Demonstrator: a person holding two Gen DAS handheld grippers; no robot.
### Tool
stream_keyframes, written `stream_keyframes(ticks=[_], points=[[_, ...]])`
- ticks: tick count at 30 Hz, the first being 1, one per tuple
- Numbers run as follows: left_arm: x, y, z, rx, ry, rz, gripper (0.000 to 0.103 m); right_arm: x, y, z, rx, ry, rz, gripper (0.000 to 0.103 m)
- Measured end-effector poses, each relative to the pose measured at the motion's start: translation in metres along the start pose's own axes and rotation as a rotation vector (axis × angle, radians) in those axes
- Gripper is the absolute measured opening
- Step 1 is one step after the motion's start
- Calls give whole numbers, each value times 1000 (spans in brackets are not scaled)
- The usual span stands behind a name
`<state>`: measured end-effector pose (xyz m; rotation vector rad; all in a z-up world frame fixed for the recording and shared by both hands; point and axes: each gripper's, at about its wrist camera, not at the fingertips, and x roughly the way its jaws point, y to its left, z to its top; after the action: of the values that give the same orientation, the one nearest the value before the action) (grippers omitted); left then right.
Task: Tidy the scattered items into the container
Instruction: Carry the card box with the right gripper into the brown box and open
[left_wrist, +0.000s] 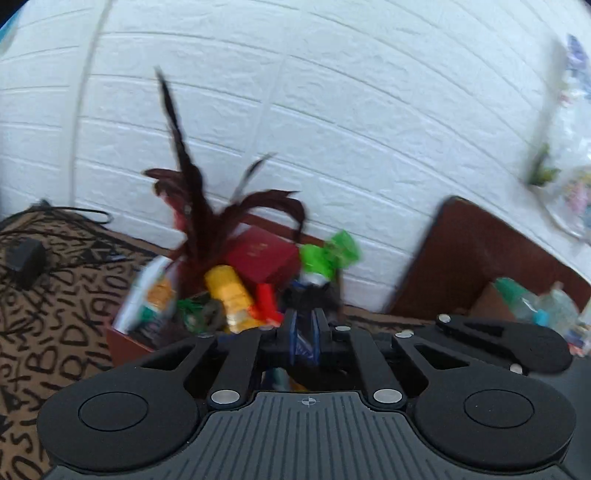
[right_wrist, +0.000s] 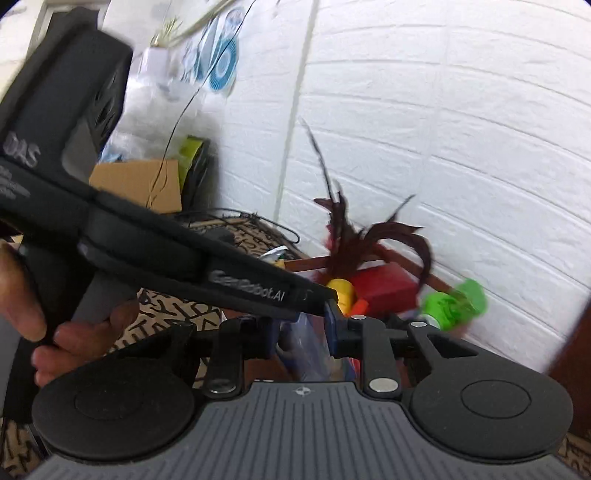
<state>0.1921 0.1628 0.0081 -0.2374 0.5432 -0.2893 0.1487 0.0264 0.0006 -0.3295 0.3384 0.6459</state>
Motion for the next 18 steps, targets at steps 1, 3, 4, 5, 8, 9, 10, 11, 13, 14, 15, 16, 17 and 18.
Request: stream_keyframes(ticks=[1, 3, 4, 5, 8, 9, 10, 11, 13, 14, 15, 16, 17, 18], points=[[7, 2, 1, 12, 13, 24, 23, 9, 3, 1, -28, 9, -4, 29], [18, 10, -1, 37, 33, 49, 26, 18, 2, -2, -7, 13, 28, 30], [20, 15, -3, 32, 39, 54, 29, 19, 0, -5, 16, 17, 45, 30], [20, 20, -5, 26, 39, 56, 39, 18, -3, -8, 32, 16, 52, 33], [14, 30, -9, 13, 21, 59, 49, 7, -10, -19, 51, 6, 32, 47], [12, 32, -10, 9, 20, 56, 50, 5, -11, -21, 56, 11, 23, 49], [10, 33, -10, 1, 21, 51, 51, 1, -12, -24, 63, 19, 13, 50], [9, 33, -11, -7, 21, 45, 51, -3, -13, -27, 72, 23, 6, 51], [7, 29, -11, -3, 9, 42, 51, -9, -14, -33, 84, 23, -5, 52], [6, 27, -12, 8, 2, 45, 50, -11, -14, -35, 91, 30, -9, 56], [6, 25, -11, 18, 1, 52, 50, -11, -15, -38, 98, 40, -11, 56], [6, 24, -11, 22, 2, 58, 51, -10, -16, -39, 105, 51, -11, 56], [6, 24, -10, 19, 5, 63, 54, -9, -16, -41, 111, 65, -7, 55], [5, 25, -10, 12, 3, 65, 58, -10, -17, -42, 118, 74, -1, 54]])
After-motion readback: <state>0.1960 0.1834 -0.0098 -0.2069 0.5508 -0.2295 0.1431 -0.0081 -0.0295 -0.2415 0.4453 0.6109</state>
